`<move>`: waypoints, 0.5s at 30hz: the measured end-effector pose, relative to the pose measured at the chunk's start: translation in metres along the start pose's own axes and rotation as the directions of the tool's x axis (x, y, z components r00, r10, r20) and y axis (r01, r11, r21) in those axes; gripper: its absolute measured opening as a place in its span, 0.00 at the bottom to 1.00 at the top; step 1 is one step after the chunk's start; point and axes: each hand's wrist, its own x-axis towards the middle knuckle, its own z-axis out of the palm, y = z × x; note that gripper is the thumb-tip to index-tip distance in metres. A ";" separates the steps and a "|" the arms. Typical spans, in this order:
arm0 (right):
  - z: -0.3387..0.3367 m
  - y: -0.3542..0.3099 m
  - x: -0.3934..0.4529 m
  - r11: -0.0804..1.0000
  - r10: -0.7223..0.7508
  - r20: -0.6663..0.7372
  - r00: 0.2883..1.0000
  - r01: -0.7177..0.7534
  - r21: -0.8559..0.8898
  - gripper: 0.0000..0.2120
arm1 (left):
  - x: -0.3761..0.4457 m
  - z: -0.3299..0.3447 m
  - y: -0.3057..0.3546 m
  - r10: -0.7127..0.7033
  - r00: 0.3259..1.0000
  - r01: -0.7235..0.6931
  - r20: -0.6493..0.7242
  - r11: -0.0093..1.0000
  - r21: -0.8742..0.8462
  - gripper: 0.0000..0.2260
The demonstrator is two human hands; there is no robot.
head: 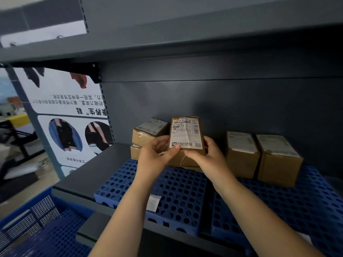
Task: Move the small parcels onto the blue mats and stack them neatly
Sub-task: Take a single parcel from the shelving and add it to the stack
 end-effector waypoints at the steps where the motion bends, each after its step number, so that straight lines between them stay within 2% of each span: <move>1: 0.002 0.001 0.006 1.000 0.003 0.007 1.000 -0.003 0.004 0.18 | 0.006 -0.002 -0.002 -0.019 1.000 0.018 0.005 1.000 0.005 0.19; 6: 0.015 0.006 0.032 1.000 0.027 -0.030 0.999 -0.027 -0.006 0.18 | 0.037 -0.013 -0.015 -0.057 0.994 0.058 0.091 0.998 -0.004 0.22; 10: 0.028 0.004 0.050 0.998 0.060 -0.075 0.995 -0.059 0.021 0.18 | 0.065 -0.021 -0.016 0.007 0.989 -0.016 0.148 0.998 0.057 0.18; 12: 0.035 0.006 0.058 0.997 0.080 -0.097 0.992 -0.078 0.018 0.20 | 0.080 -0.026 -0.017 0.029 0.987 -0.049 0.160 0.991 0.123 0.19; 15: 0.045 0.009 0.069 0.996 0.088 -0.134 0.987 -0.087 0.012 0.15 | 0.097 -0.031 -0.020 0.055 0.976 -0.104 0.210 0.968 0.230 0.19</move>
